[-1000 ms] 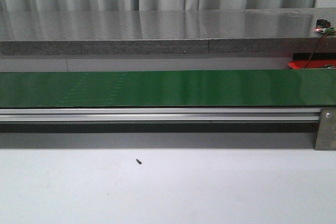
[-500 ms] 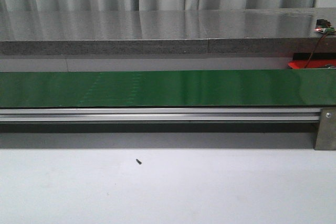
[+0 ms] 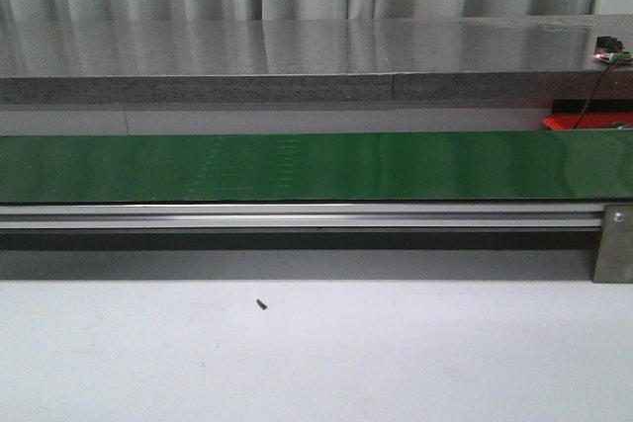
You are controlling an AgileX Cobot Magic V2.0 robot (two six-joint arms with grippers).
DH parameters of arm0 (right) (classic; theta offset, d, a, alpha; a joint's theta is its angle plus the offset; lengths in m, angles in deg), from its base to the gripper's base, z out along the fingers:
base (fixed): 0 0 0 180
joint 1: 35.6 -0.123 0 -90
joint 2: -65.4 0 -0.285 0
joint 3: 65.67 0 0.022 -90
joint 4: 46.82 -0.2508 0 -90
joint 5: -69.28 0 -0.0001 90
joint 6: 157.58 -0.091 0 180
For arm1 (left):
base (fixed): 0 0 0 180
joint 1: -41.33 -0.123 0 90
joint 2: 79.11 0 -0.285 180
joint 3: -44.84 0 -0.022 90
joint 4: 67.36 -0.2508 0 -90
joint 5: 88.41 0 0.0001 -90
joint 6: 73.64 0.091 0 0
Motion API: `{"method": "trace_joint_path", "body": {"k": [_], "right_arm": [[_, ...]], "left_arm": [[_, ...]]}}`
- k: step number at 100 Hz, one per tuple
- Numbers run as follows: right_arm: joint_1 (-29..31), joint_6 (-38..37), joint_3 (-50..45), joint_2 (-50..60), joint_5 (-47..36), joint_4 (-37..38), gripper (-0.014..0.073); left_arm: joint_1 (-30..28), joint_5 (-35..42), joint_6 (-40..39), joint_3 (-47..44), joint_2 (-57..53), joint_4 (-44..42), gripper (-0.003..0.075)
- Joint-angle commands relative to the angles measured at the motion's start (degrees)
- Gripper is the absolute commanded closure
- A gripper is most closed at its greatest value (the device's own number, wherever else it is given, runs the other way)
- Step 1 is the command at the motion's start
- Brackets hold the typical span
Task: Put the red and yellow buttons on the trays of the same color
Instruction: 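Move the left gripper down over a yellow push-button on the table, then grasp the yellow push-button with the left gripper and lift it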
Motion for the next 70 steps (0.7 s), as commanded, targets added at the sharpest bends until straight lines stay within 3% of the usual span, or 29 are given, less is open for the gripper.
{"method": "trace_joint_path", "body": {"k": [1, 29, 70], "right_arm": [[0.0, 0.2, 1.0, 1.1, -4.8, -0.2, 0.0662], [0.0, 0.2, 1.0, 1.1, -4.8, -0.2, 0.0662], [0.0, 0.2, 1.0, 1.1, -4.8, -0.2, 0.0662]], "left_arm": [[-1.9, -0.5, -0.6, 4.4, 3.4, 1.3, 0.0104], [-3.5, -3.1, -0.6, 12.3, 16.8, 3.6, 0.0104], [-3.5, -0.4, 0.9, 17.6, 28.3, 4.8, 0.0104]]}}
